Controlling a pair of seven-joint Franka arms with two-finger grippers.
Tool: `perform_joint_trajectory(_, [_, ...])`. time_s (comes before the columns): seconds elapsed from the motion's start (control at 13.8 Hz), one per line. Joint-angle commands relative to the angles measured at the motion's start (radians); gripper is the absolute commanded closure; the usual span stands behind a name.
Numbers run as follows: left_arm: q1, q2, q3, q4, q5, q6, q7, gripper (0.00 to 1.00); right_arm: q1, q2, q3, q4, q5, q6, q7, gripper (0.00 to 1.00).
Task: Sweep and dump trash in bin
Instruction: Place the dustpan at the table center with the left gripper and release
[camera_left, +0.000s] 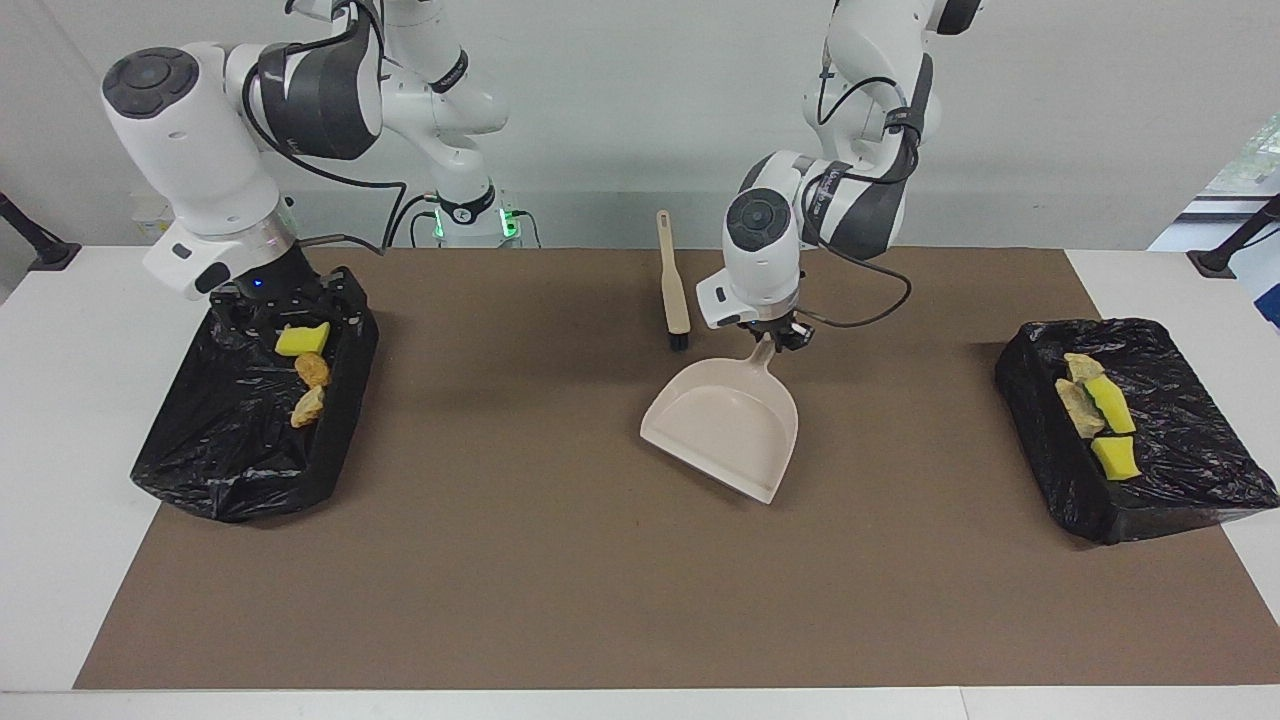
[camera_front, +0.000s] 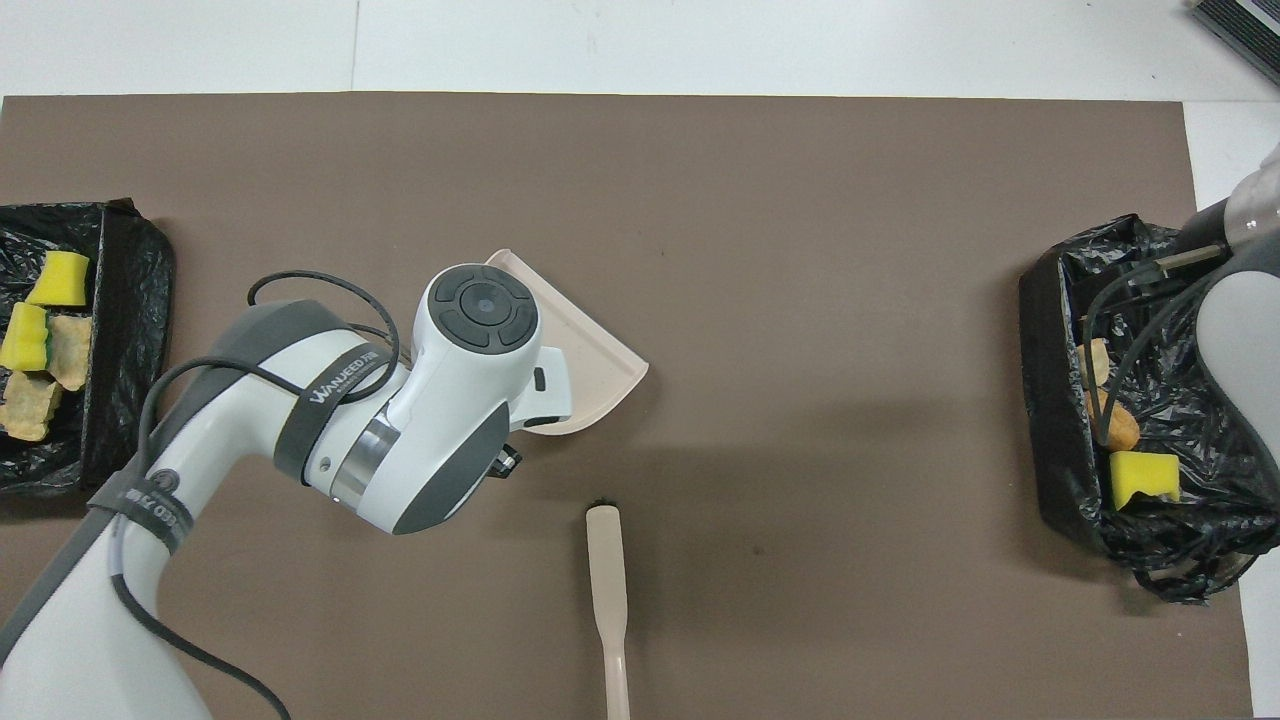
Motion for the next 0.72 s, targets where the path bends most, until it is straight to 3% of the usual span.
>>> perform_joint_trajectory(0.0, [-0.045, 0.051, 0.019, 0.060, -0.083, 0.054, -0.209, 1.00, -0.003, -0.006, -0.034, 0.015, -0.007, -0.009, -0.002, 0.00])
perform_joint_trajectory(0.29, [-0.111, 0.189, 0.020, 0.166, -0.143, 0.104, -0.393, 1.00, 0.029, -0.008, -0.048, 0.066, -0.004, -0.060, 0.068, 0.00])
perform_joint_trajectory(0.65, [-0.117, 0.186, 0.020, 0.169, -0.142, 0.102, -0.389, 0.97, 0.090, -0.087, -0.080, 0.050, 0.005, -0.097, 0.359, 0.00])
